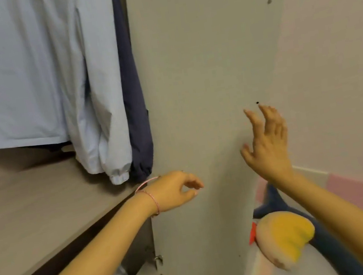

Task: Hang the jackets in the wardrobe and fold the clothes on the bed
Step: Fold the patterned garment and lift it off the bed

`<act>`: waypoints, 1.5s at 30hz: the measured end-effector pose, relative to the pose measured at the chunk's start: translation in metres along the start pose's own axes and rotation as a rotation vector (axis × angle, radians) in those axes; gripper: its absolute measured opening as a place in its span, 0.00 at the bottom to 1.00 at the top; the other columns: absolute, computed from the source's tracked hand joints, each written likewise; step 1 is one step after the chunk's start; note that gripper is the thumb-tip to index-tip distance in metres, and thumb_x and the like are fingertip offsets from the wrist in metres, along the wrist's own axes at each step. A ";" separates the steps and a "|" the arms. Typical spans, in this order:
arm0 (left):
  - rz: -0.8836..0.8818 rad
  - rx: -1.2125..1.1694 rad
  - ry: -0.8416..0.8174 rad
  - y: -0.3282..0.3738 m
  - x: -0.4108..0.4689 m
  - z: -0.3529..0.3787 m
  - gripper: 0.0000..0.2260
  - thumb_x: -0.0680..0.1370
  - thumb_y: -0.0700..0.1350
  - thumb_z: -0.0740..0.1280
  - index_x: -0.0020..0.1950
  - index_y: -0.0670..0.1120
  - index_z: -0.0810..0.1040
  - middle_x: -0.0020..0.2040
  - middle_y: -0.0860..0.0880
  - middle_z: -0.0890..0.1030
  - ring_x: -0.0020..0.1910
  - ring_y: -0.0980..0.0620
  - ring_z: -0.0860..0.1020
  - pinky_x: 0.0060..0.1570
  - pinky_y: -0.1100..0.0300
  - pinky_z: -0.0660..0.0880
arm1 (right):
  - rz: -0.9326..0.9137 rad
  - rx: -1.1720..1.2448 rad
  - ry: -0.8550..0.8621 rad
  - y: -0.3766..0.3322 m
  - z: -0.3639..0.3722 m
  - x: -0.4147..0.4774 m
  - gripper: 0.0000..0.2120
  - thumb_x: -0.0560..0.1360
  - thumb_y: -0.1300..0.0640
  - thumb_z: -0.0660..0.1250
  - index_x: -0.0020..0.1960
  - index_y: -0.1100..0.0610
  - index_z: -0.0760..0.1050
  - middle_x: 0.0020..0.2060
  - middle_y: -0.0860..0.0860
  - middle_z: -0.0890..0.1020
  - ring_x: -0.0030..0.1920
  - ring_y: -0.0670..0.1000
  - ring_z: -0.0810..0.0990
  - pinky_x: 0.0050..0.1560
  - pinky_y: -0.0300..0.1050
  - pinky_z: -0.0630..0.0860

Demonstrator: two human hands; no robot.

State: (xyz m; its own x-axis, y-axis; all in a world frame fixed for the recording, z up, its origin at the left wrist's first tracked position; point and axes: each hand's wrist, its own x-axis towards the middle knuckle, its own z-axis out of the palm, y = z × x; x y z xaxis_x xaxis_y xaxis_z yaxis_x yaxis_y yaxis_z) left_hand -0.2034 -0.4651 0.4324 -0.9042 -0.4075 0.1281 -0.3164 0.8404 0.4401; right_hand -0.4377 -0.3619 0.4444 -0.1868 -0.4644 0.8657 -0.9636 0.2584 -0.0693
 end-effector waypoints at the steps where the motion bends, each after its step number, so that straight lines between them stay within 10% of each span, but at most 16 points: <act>1: 0.020 0.000 0.013 0.004 0.007 0.004 0.11 0.78 0.47 0.64 0.60 0.54 0.77 0.57 0.55 0.78 0.57 0.62 0.75 0.62 0.58 0.71 | 0.119 0.048 -0.032 0.010 0.000 0.002 0.40 0.71 0.57 0.69 0.76 0.54 0.49 0.74 0.58 0.52 0.74 0.61 0.52 0.73 0.57 0.51; 4: 0.073 -0.012 0.026 0.017 0.025 0.014 0.11 0.78 0.49 0.63 0.60 0.57 0.75 0.60 0.56 0.75 0.60 0.61 0.72 0.63 0.54 0.70 | 0.426 0.496 -0.252 0.024 0.011 0.008 0.47 0.74 0.57 0.69 0.76 0.56 0.36 0.76 0.56 0.50 0.74 0.56 0.55 0.72 0.54 0.59; 9: 0.155 -0.013 0.088 0.022 0.036 0.018 0.13 0.78 0.47 0.64 0.62 0.55 0.74 0.62 0.56 0.73 0.62 0.58 0.71 0.66 0.57 0.67 | 0.653 0.726 -0.244 0.036 0.034 -0.001 0.27 0.74 0.55 0.70 0.69 0.56 0.63 0.60 0.52 0.75 0.56 0.53 0.76 0.38 0.40 0.76; 13: 0.153 -0.050 0.164 0.027 0.030 0.021 0.22 0.78 0.48 0.63 0.71 0.54 0.65 0.69 0.55 0.66 0.67 0.58 0.67 0.66 0.65 0.63 | 0.665 0.661 -0.269 0.035 0.040 -0.021 0.22 0.74 0.47 0.68 0.65 0.55 0.71 0.55 0.50 0.80 0.52 0.51 0.80 0.50 0.52 0.79; 18: 0.117 -0.254 0.331 0.036 0.009 0.031 0.30 0.79 0.57 0.58 0.74 0.63 0.42 0.76 0.61 0.48 0.73 0.62 0.54 0.72 0.60 0.57 | 0.473 0.718 -0.198 -0.007 0.001 -0.051 0.17 0.77 0.41 0.55 0.48 0.52 0.74 0.37 0.42 0.78 0.38 0.38 0.77 0.38 0.38 0.72; 23: 0.203 -0.229 0.495 0.045 -0.034 0.028 0.32 0.76 0.63 0.56 0.72 0.68 0.37 0.76 0.65 0.45 0.73 0.67 0.49 0.71 0.62 0.55 | 0.285 0.992 -0.277 -0.060 -0.019 -0.070 0.20 0.77 0.39 0.54 0.46 0.54 0.74 0.38 0.49 0.81 0.39 0.49 0.80 0.40 0.53 0.79; 33: -0.157 -0.301 0.986 -0.017 -0.133 -0.010 0.20 0.80 0.52 0.59 0.72 0.53 0.62 0.60 0.62 0.76 0.57 0.61 0.77 0.56 0.59 0.75 | -0.209 1.043 -0.505 -0.228 0.018 -0.052 0.06 0.79 0.53 0.63 0.45 0.51 0.67 0.33 0.44 0.74 0.33 0.45 0.76 0.33 0.37 0.74; 40: -0.370 -0.343 1.037 -0.074 -0.169 -0.066 0.15 0.78 0.36 0.62 0.64 0.45 0.70 0.53 0.56 0.78 0.49 0.67 0.78 0.48 0.76 0.72 | -0.232 1.071 -0.590 -0.314 0.063 -0.024 0.07 0.78 0.54 0.64 0.45 0.53 0.67 0.30 0.43 0.73 0.30 0.42 0.72 0.30 0.30 0.68; 45: -0.470 -0.289 1.108 -0.097 -0.172 -0.084 0.14 0.77 0.36 0.64 0.63 0.40 0.73 0.53 0.51 0.77 0.57 0.54 0.76 0.48 0.79 0.70 | -0.213 1.098 -0.581 -0.344 0.084 -0.015 0.10 0.78 0.53 0.64 0.43 0.55 0.66 0.30 0.47 0.74 0.30 0.46 0.73 0.32 0.40 0.71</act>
State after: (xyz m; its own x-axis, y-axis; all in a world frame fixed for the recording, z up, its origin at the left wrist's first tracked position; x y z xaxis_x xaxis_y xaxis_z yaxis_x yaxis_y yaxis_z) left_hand 0.0068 -0.5072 0.4426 0.0548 -0.8489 0.5257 -0.3422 0.4786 0.8086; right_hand -0.1190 -0.5151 0.4134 0.2036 -0.7855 0.5845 -0.5839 -0.5766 -0.5715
